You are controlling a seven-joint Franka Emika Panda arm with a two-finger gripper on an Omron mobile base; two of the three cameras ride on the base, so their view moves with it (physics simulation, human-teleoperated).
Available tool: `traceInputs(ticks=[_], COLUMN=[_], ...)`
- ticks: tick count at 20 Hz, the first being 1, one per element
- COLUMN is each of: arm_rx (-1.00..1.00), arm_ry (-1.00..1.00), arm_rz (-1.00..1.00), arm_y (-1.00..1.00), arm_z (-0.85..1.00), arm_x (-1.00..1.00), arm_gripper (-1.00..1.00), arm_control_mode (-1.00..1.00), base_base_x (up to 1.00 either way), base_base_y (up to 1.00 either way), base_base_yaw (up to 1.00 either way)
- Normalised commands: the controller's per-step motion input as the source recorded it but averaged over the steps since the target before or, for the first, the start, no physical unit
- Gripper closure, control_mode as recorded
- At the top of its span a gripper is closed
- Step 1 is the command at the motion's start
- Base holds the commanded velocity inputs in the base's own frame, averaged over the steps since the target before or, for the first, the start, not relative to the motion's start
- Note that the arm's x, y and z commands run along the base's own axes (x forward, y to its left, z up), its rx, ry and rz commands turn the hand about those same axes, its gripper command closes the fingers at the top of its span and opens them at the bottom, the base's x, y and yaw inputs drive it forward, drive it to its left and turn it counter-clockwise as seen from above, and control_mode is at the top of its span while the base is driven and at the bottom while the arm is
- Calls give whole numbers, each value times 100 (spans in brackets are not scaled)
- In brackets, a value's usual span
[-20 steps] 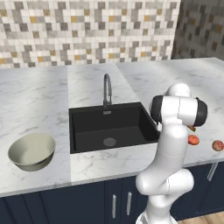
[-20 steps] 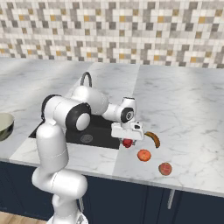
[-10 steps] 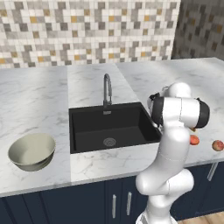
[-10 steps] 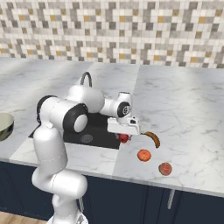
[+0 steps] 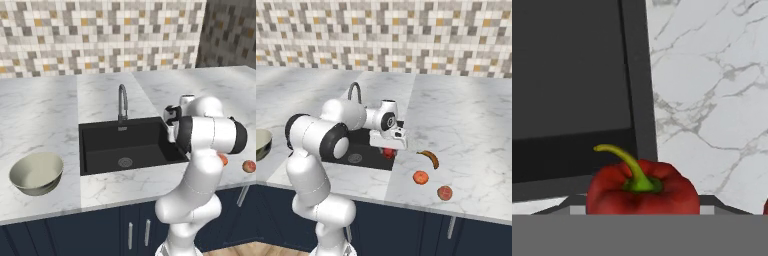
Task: There is a mixed pile of frozen fruits and vegetables on the counter. Locate all the frozen vegetables and place the items in a bowl on the counter. Take all the frozen fruits and defrost them in a running sink.
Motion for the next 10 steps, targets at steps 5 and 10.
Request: traceInputs(ticks=[5, 10], arm_rx=[-1, -2], arm_ry=[-3, 0], arm_rz=[2, 6], arm_y=[35, 43], arm_z=[25, 23], arm_x=[-12, -5], arm_gripper=[100, 100], arm_control_mode=[-100, -100], base_base_x=[0, 0], base_base_y=[0, 0], base_base_yaw=[0, 0])
